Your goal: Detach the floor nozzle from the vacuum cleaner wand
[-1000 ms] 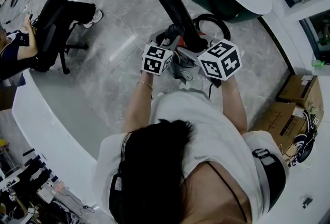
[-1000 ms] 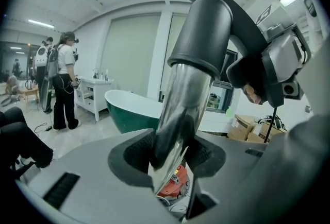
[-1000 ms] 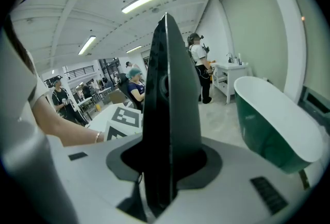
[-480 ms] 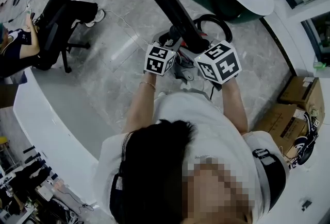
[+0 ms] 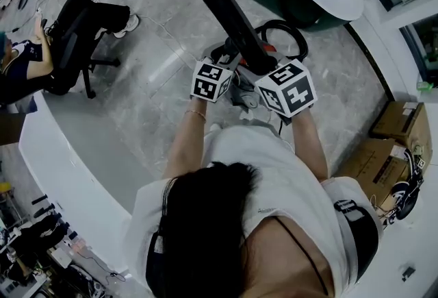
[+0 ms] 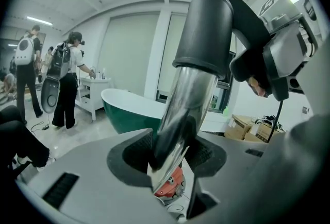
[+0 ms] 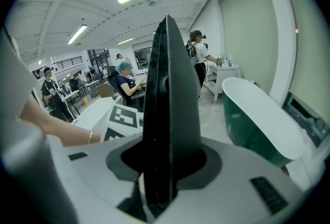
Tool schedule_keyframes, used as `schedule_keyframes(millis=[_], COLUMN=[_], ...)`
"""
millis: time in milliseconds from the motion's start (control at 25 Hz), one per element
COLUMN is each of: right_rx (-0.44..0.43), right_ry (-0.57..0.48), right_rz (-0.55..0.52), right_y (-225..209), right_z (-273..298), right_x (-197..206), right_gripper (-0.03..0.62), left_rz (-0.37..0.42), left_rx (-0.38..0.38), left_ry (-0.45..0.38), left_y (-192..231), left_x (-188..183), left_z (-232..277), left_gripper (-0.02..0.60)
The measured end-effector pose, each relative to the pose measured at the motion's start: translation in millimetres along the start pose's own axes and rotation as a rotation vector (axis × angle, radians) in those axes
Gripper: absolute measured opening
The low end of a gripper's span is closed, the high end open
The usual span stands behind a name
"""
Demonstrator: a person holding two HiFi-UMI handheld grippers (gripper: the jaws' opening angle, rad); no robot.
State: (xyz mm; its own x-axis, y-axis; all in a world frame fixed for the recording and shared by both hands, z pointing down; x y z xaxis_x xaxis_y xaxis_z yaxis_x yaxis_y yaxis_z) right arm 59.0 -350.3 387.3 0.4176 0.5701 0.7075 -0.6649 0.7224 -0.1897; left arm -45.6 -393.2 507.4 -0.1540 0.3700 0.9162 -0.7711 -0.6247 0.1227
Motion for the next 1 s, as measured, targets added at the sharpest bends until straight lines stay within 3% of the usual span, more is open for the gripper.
schedule_keyframes(millis=[360, 520, 640, 1000], right_rx=[0.002, -0.059, -0.035, -0.026], right_ry=[-0.023, -0.144, -0.207, -0.208], right_rz=[0.053, 0.117, 0.089, 0.097], right_y=[-3, -5, -12, -6], right_z=[-5, -25, -44, -49], right_x=[6, -6, -22, -13], right_gripper=[0.152, 0.150, 0.150, 0.152], left_rz=[0.014, -0.028, -0.040, -0.040], left_rx=[-0.009, -0.069, -0.076, -0.069], left_ry=[0.000, -0.017, -0.012, -0.017], left_y=[-5, 4, 15, 13], left_x=[-2, -2, -3, 0], left_z=[5, 3, -2, -4], left_gripper=[0.164, 0.164, 0.164, 0.164])
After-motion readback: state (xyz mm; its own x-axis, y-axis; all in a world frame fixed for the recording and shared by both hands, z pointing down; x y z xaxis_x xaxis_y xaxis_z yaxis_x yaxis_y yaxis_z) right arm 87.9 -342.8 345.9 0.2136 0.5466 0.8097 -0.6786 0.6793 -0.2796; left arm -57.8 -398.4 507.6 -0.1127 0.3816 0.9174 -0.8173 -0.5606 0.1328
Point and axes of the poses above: the fingertips, and each gripper's own axes: z forward along the fingers, y to its left, x out of its underside, the point moved 8 cm from there along -z, backward along the fingers, and after that the axes turned 4 degrees about z, right-handed, at the moved point
